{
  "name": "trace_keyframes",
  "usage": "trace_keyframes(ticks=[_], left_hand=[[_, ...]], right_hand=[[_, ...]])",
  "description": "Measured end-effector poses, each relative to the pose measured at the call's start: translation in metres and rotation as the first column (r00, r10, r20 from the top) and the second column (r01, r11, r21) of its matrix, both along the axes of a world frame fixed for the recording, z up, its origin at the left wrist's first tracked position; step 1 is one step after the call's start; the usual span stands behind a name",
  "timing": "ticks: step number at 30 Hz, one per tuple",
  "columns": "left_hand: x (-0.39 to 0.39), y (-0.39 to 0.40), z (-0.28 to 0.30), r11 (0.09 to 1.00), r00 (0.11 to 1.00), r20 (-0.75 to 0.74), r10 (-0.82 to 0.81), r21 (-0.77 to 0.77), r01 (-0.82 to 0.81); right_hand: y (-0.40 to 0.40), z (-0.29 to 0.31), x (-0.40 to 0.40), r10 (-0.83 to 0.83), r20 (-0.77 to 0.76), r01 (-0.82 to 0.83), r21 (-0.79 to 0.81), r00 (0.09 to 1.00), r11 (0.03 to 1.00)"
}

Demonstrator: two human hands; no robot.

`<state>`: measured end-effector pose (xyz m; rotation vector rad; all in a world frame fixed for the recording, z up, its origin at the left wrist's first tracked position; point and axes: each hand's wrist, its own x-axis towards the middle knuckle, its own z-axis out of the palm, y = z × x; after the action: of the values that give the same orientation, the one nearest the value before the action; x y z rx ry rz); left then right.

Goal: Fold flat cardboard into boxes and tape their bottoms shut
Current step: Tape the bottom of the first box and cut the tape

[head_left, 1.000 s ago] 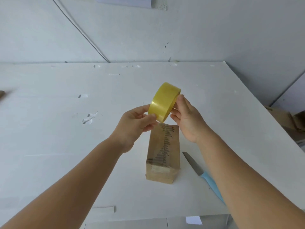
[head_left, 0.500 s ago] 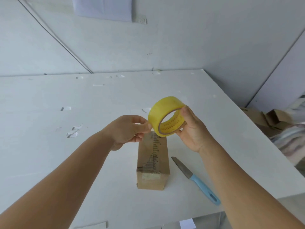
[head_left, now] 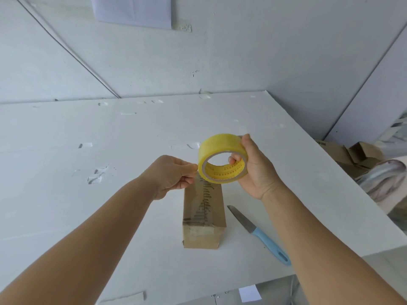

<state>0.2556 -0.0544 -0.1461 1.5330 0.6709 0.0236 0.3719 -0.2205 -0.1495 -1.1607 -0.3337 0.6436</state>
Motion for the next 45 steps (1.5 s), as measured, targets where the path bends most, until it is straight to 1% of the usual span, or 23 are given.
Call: trace_keyframes(ticks=[3, 7, 11, 13, 15, 20, 25, 35, 41, 45], left_hand=[[0.001, 0.006, -0.002, 0.993, 0.999, -0.002, 0.039, 0.111, -0.039], [-0.002, 0.02, -0.003, 0.97, 0.998, -0.025, 0.057, 0.24, -0.05], [-0.006, 0.024, -0.01, 0.958, 0.998, -0.061, 0.022, 0.288, -0.003], [-0.008, 0.029, -0.012, 0.953, 0.998, -0.052, 0.039, 0.303, -0.022], [-0.008, 0.035, -0.012, 0.954, 0.999, -0.038, 0.033, 0.3, -0.02], [-0.007, 0.035, -0.017, 0.939, 0.998, -0.058, -0.016, 0.342, 0.035], [-0.008, 0.036, -0.027, 0.949, 0.999, -0.051, 0.006, 0.315, 0.01], [-0.007, 0.037, -0.036, 0.946, 0.999, -0.054, 0.004, 0.323, 0.013], [-0.007, 0.037, -0.045, 0.953, 0.999, -0.05, 0.002, 0.302, 0.013], [-0.006, 0.034, -0.057, 0.971, 0.998, -0.068, -0.002, 0.24, 0.019]], right_hand=[[-0.005, 0.002, 0.004, -0.043, 0.075, 0.047, -0.054, 0.996, 0.997], [-0.015, 0.005, 0.013, -0.068, 0.306, 0.149, -0.252, 0.95, 0.956], [-0.021, 0.003, 0.018, -0.016, 0.439, 0.201, -0.376, 0.898, 0.905], [-0.025, 0.001, 0.021, 0.019, 0.517, 0.249, -0.445, 0.856, 0.86], [-0.028, 0.0, 0.025, 0.05, 0.559, 0.284, -0.494, 0.828, 0.821], [-0.029, -0.003, 0.026, 0.112, 0.553, 0.279, -0.572, 0.826, 0.771], [-0.029, -0.013, 0.023, 0.138, 0.527, 0.246, -0.592, 0.838, 0.768], [-0.028, -0.023, 0.022, 0.108, 0.502, 0.249, -0.591, 0.858, 0.767], [-0.028, -0.03, 0.022, 0.102, 0.482, 0.245, -0.602, 0.87, 0.76], [-0.027, -0.041, 0.018, 0.072, 0.44, 0.233, -0.599, 0.895, 0.766]])
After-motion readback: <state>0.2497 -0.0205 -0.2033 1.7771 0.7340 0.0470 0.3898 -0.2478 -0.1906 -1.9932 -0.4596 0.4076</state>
